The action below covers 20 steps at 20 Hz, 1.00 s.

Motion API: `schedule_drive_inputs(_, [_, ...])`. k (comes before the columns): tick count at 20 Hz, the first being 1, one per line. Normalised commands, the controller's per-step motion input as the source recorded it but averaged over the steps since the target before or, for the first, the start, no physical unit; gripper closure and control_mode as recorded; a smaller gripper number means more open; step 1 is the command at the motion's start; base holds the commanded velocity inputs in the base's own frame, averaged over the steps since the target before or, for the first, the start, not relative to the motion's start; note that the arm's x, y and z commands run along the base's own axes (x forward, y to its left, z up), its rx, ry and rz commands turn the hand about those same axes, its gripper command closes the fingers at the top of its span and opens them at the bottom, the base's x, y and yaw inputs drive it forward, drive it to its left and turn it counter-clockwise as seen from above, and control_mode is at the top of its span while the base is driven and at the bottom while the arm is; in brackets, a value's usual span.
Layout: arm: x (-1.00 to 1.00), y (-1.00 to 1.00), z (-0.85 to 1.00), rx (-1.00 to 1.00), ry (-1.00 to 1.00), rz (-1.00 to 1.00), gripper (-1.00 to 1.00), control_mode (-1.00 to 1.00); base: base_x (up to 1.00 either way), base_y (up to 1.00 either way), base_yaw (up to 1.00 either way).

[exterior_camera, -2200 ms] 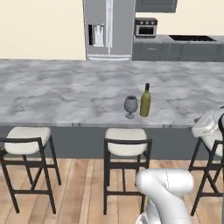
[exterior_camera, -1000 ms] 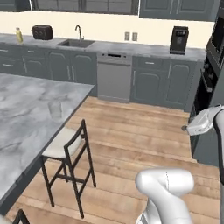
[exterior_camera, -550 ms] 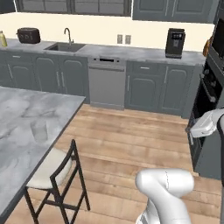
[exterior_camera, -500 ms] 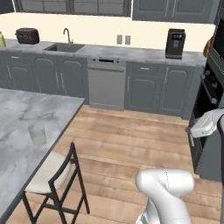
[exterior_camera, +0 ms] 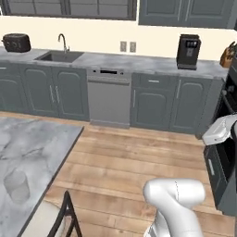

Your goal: There is a wine glass and glass cup on the dining counter. Place the wine bottle next to the wine glass and the juice bottle next to the glass cup.

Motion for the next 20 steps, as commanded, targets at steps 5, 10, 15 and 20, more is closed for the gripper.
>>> schedule_drive_inputs(5, [0.00, 0.00, 0.00, 0.00, 0.00, 0.00, -1.00, 1.00, 0.94, 0.06, -0.06])
schedule_drive_inputs(10, [0.00, 0.00, 0.00, 0.00, 0.00, 0.00, -1.00, 1.00, 0.94, 0.06, -0.06])
schedule_drive_inputs(15, [0.00, 0.00, 0.00, 0.00, 0.00, 0.00, -1.00, 1.00, 0.94, 0.06, -0.04])
schedule_drive_inputs(20, [0.00, 0.00, 0.00, 0.00, 0.00, 0.00, -1.00, 1.00, 0.94, 0.06, 0.00])
